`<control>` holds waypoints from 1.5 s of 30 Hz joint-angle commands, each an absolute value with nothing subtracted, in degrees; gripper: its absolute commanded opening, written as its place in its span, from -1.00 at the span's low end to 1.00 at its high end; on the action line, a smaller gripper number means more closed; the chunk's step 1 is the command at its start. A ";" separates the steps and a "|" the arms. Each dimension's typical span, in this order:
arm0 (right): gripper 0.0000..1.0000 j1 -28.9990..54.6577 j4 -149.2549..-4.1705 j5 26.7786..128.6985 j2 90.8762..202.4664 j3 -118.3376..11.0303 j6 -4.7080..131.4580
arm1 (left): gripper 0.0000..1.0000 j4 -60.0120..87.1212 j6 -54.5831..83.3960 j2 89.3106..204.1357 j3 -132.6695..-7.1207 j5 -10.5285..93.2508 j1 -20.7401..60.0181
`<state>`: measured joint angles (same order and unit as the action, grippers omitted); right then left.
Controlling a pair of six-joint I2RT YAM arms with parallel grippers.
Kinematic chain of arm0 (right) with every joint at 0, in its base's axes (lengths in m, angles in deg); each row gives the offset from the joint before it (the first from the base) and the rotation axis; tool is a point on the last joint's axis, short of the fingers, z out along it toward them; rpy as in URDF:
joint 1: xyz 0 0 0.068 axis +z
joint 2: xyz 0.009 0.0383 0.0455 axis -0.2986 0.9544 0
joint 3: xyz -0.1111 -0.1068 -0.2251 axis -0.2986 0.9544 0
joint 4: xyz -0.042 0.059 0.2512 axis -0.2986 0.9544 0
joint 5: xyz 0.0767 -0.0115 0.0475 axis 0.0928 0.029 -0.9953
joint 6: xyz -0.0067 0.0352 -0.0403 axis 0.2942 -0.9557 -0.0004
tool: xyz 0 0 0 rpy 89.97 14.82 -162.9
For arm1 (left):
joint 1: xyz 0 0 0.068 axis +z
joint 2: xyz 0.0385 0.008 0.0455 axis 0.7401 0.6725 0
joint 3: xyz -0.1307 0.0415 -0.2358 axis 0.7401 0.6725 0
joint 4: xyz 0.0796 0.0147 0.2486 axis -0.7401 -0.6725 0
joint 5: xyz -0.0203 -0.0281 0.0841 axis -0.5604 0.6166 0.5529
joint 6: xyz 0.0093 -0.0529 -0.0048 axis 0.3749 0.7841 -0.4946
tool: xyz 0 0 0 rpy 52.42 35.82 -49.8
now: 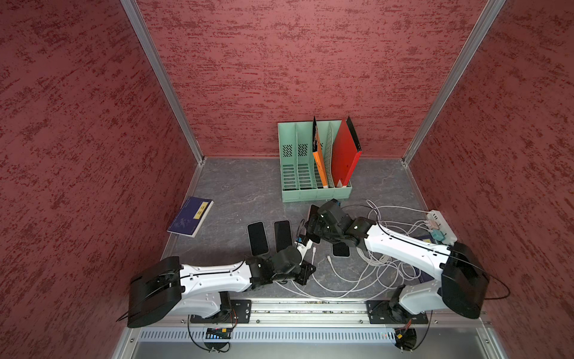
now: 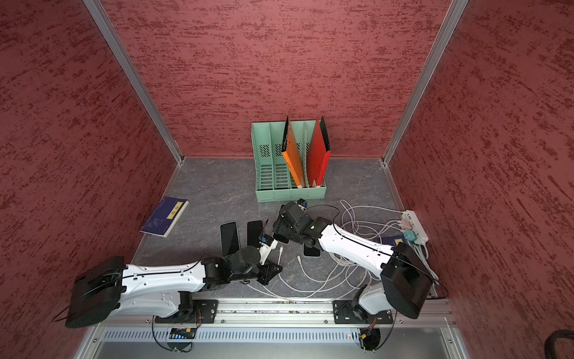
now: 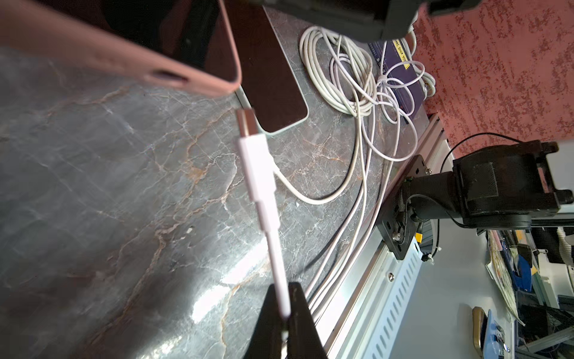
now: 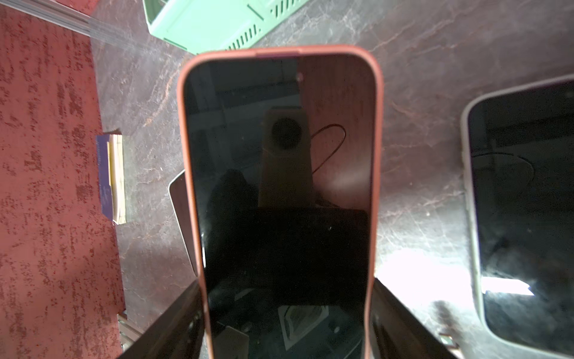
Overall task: Unplug the charging cable from the phone
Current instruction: Remove the charging cable from the phone, then place the phone at the center of the board.
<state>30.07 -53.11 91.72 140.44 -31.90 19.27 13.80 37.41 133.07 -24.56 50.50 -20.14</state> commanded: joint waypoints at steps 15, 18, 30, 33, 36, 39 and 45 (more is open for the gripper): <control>-0.77 28.01 -42.07 97.27 146.12 -38.38 25.88 | 0.34 12.05 37.13 123.71 -22.32 52.63 -20.57; -0.79 28.15 -41.00 96.89 149.54 -39.62 29.18 | 0.60 9.66 36.71 115.82 -22.40 55.58 -19.94; -0.82 29.90 -40.59 102.48 157.93 -40.40 33.43 | 0.87 -6.04 34.55 102.68 -30.53 69.57 -8.13; -0.83 31.03 -40.36 102.29 159.99 -41.48 34.18 | 0.88 -7.05 34.93 104.18 -31.43 70.83 -7.13; -0.83 32.62 -39.26 102.88 162.17 -42.78 34.31 | 0.93 -6.06 35.87 104.92 -30.79 70.95 -6.85; -0.82 33.56 -38.92 102.86 163.79 -43.15 33.87 | 0.94 -6.48 36.23 105.72 -31.00 70.07 -6.37; -0.77 36.12 -38.19 102.61 165.79 -44.40 32.88 | 0.96 -6.95 35.03 106.68 -31.85 68.60 -5.80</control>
